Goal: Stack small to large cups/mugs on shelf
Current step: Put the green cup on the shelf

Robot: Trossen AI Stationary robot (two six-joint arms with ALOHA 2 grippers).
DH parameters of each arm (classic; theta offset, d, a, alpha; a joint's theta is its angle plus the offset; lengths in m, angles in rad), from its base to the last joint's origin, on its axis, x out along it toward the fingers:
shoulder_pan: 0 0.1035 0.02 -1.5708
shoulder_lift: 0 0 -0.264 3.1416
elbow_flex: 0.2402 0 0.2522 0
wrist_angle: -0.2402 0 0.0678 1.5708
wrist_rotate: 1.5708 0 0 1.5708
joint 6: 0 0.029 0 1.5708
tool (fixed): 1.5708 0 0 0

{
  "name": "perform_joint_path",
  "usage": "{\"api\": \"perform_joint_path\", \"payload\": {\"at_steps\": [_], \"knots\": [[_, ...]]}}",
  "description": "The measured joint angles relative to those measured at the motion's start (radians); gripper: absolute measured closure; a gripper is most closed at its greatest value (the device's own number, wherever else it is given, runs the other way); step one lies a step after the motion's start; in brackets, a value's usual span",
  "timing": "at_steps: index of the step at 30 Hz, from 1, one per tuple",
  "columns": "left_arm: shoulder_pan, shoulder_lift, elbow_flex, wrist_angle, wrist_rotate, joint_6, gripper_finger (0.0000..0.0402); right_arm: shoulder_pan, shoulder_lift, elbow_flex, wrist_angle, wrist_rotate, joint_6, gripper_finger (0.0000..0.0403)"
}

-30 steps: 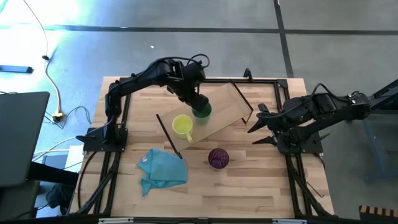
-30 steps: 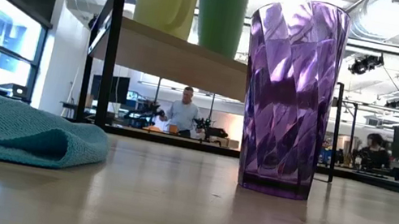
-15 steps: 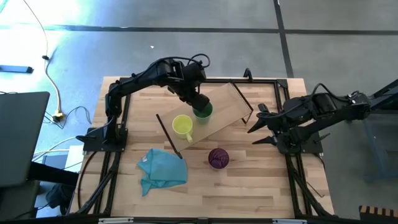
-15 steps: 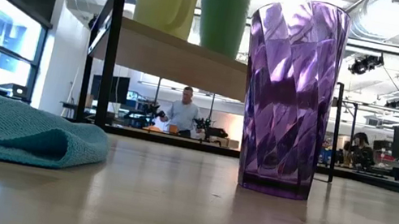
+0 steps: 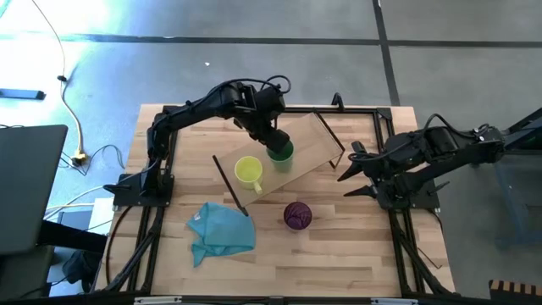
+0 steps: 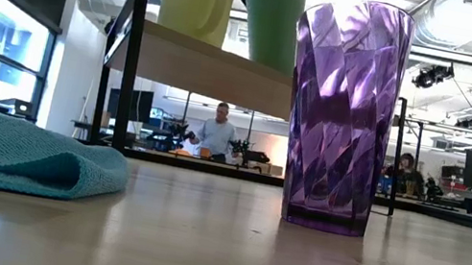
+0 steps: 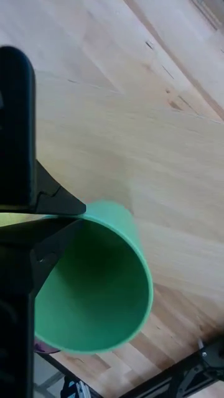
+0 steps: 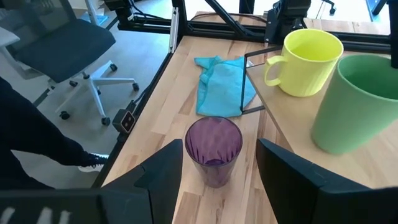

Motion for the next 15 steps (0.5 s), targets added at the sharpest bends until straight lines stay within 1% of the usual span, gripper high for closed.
{"api": "perform_joint_path", "payload": {"at_steps": [7, 15], "knots": [[0.0, 0.006, 0.0, 0.003, 0.007, 0.004, 0.0402, 0.0, 0.0, 0.0, 0.0, 0.0, -0.003, 0.0206], [0.001, 0.006, 0.0, 0.003, -0.012, 0.003, 0.0402, 0.0, 0.0, 0.0, -0.01, 0.0, -0.004, 0.0206]]}}
